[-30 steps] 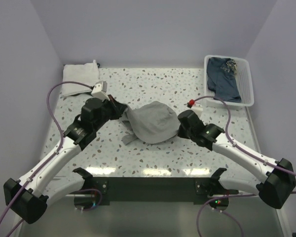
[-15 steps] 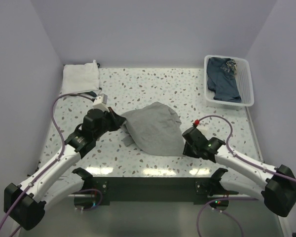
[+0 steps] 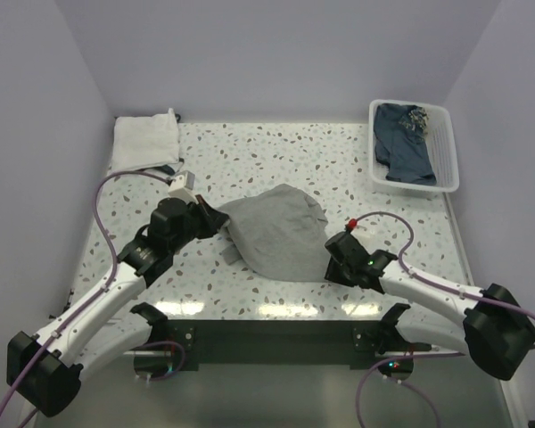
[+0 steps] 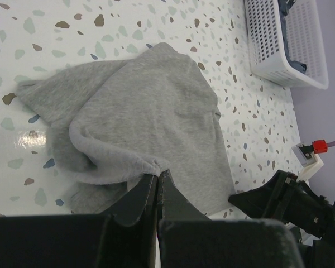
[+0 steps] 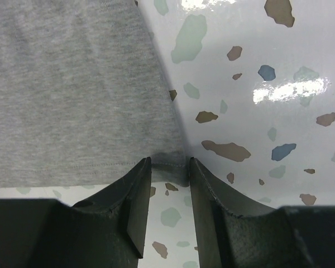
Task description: Fold and stack the tank tops
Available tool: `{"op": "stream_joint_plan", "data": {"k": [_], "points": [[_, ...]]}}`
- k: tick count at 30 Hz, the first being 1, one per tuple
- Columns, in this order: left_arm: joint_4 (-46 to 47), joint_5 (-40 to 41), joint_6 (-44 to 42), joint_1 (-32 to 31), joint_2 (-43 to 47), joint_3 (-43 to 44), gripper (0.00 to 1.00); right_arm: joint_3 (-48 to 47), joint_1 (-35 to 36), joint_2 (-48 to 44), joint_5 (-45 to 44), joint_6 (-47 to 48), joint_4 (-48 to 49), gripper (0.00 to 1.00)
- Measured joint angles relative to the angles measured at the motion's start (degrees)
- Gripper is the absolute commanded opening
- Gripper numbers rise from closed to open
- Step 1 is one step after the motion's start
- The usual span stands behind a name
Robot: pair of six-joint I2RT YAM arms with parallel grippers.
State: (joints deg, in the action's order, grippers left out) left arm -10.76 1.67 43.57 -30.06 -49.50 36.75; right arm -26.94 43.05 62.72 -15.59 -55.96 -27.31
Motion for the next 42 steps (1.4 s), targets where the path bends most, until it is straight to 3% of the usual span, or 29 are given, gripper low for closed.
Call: {"op": "stream_joint_plan", "data": {"k": [3, 6, 10, 14, 18, 23, 28, 33, 38, 42], "points": [[0.0, -0.1, 0.3, 0.0, 0.0, 0.0, 0.00, 0.9, 0.0, -1.0, -0.1, -0.6, 0.9, 0.37], [0.0, -0.3, 0.3, 0.0, 0.0, 0.0, 0.00, 1.0, 0.0, 0.0, -0.2, -0.7, 1.6, 0.27], [0.1, -0.6, 0.3, 0.0, 0.0, 0.0, 0.00, 0.8, 0.0, 2.1, -0.4, -0.7, 4.1, 0.00], [0.2, -0.9, 0.3, 0.0, 0.0, 0.0, 0.00, 0.4, 0.0, 0.9, -0.5, -0.4, 2.7, 0.00], [-0.8, -0.9, 0.3, 0.0, 0.0, 0.6, 0.00, -3.0, 0.1, -4.2, -1.5, 1.0, -8.2, 0.00], [-4.0, -0.8, 0.2, 0.0, 1.9, 6.0, 0.00, -25.2, 0.0, -11.0, -6.1, 4.8, -20.7, 0.00], [-6.0, 1.8, 0.2, 0.0, 4.2, 15.9, 0.00, -51.0, -0.1, -11.2, -11.1, 10.4, -23.2, 0.00], [-6.0, 8.3, -0.2, 0.0, 0.1, 30.8, 0.00, -73.5, -1.6, -1.7, -14.3, 17.9, -24.0, 0.00], [-3.0, 13.4, -1.9, 0.0, -5.4, 43.1, 0.00, -99.1, -5.1, 14.9, -14.4, 24.7, -24.5, 0.00], [-1.7, 14.5, -4.3, 0.0, -8.2, 50.9, 0.00, -108.6, -5.6, 20.7, -14.8, 28.7, -24.9, 0.00]]}}
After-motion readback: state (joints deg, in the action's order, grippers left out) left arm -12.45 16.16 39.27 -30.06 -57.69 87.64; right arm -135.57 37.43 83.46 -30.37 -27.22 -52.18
